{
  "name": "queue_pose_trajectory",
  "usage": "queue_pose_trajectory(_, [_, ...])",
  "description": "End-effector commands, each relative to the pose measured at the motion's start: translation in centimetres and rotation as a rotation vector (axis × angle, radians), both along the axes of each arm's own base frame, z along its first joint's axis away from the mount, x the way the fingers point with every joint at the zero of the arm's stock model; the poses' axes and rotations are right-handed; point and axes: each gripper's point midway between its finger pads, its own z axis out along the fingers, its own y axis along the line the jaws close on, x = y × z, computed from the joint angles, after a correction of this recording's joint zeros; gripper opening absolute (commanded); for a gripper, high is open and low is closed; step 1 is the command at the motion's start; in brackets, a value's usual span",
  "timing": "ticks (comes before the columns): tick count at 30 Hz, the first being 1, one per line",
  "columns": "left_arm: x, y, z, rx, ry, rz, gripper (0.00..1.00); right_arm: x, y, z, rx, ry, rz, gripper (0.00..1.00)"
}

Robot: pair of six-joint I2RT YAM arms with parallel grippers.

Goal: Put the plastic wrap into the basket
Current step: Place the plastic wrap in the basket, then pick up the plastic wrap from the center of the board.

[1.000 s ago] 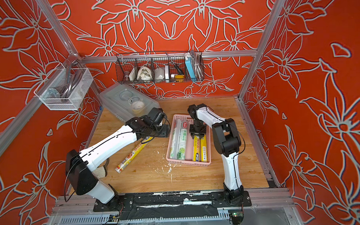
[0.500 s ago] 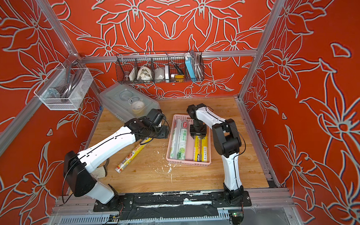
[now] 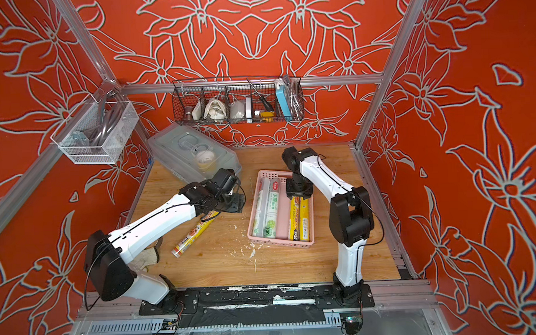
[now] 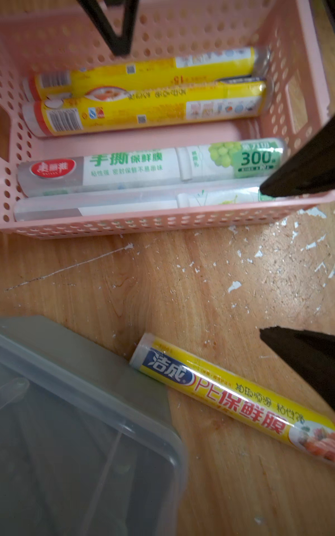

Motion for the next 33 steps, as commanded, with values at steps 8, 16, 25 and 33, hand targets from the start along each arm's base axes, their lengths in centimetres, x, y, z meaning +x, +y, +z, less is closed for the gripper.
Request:
queue_pose_trajectory(8, [-1.4,7.6,-4.3,0.233,-0.026,0.094,0.98,-4.0,-0.1,4.3,0.077,-0.078,0.126,0.56])
queue_pose_trajectory(16, [-1.9,11.3,-8.3,0.317,0.033,0.175,0.98,-6.1,-0.8,4.7,0.086,-0.099,0.215,0.6])
queue_pose_trajectory(25, [-1.7,12.0,-9.4,0.22,0.106,0.194,0.98,-6.7,-1.0,4.3,0.084,-0.098,0.256,0.61])
queue_pose_trajectory(33, [-2.0,12.1,-11.2,0.211,0.243,0.195,0.98,-6.6,-1.2,4.5,0.077,-0.102,0.276,0.61])
